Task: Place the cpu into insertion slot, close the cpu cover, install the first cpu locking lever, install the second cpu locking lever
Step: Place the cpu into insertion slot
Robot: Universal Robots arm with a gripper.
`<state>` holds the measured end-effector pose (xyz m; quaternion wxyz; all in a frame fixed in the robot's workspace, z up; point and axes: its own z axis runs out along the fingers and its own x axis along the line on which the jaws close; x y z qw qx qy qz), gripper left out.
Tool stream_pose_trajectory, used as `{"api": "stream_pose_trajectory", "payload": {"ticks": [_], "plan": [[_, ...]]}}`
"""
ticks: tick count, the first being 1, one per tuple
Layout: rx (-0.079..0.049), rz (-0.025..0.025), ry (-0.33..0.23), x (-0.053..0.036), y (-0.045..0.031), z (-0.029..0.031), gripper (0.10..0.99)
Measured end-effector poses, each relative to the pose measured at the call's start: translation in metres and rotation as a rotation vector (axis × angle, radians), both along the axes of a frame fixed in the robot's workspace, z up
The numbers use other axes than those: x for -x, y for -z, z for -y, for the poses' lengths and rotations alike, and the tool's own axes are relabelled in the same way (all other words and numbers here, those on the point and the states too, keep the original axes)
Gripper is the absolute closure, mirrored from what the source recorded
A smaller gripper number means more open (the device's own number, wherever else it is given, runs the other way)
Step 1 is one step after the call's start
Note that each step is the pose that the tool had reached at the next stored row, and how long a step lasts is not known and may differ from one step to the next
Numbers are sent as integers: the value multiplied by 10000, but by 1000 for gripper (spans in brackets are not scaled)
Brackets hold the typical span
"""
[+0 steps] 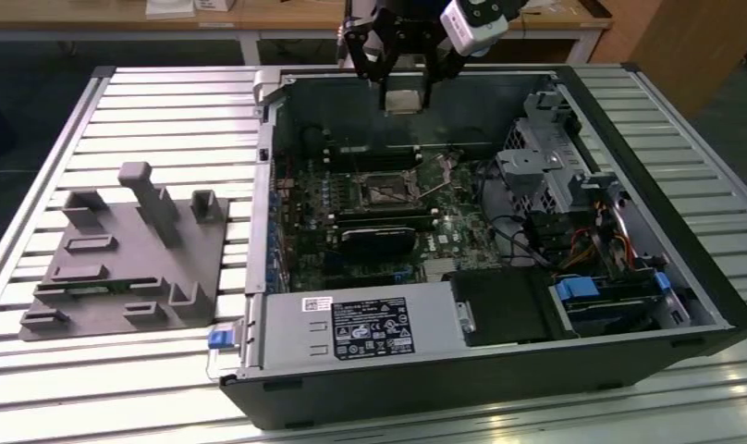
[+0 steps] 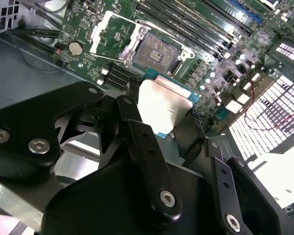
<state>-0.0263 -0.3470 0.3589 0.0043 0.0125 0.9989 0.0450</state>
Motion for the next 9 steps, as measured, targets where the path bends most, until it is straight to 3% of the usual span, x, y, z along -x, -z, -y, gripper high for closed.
{"api": "stream_pose_trajectory", "payload": {"ticks": [9], "plan": [[3,0,1,0,120,0,549]]}}
